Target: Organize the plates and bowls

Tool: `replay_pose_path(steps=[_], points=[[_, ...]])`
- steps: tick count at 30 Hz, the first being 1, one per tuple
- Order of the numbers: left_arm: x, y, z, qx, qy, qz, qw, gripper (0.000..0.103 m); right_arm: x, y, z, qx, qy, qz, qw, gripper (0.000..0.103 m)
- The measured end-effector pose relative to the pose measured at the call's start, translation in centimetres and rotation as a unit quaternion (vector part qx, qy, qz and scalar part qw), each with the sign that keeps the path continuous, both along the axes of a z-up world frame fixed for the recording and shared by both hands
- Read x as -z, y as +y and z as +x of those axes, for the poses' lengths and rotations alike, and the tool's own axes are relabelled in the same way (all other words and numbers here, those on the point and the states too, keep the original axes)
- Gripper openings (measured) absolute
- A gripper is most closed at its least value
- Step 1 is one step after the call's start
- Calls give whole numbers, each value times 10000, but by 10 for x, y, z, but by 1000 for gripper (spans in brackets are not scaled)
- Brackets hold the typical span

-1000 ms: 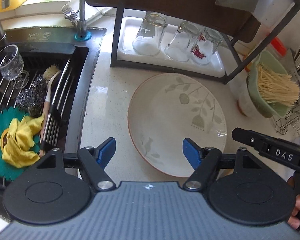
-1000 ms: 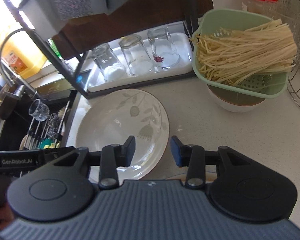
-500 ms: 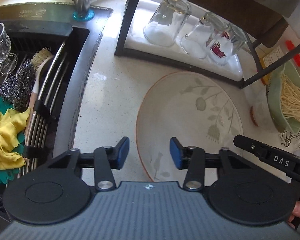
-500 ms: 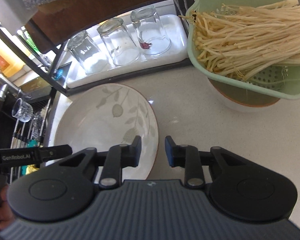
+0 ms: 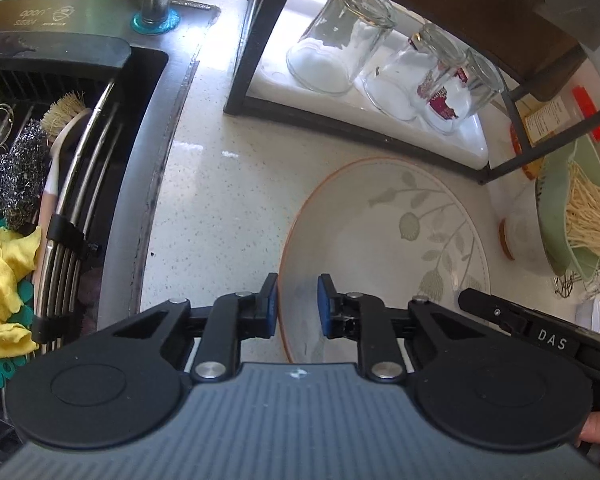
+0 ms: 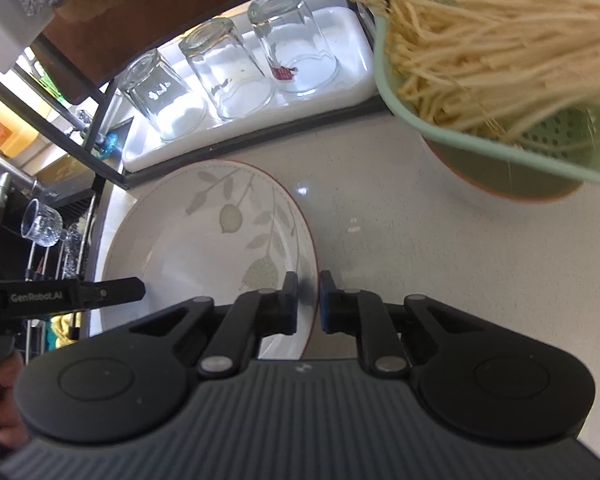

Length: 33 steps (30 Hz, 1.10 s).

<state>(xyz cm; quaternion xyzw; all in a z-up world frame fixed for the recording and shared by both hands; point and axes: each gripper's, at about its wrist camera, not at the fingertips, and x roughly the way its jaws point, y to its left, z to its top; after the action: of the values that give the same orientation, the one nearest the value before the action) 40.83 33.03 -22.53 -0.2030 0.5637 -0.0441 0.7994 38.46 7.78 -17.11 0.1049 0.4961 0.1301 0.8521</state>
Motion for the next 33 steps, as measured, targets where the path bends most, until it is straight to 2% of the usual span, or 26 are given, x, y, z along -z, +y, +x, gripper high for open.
replay_pose_path(steps=[5, 8, 10, 22, 33], points=[[-2, 1, -2, 162, 47, 19, 9999, 23, -2, 0, -11, 12, 41, 8, 10000, 14], [-7, 3, -8, 192, 38, -53, 9998, 23, -5, -3, -18, 56, 0, 115, 9999, 14], [-10, 4, -11, 164, 66, -186, 9997, 23, -11, -3, -23, -16, -135, 8, 9999, 14], [-59, -13, -48, 267, -268, -479, 9981, 23, -47, -30, -67, 243, -676, 286, 9970, 14], [-89, -48, -80, 722, -410, -540, 9951, 23, -56, -64, -122, 629, -863, 451, 9933, 14]])
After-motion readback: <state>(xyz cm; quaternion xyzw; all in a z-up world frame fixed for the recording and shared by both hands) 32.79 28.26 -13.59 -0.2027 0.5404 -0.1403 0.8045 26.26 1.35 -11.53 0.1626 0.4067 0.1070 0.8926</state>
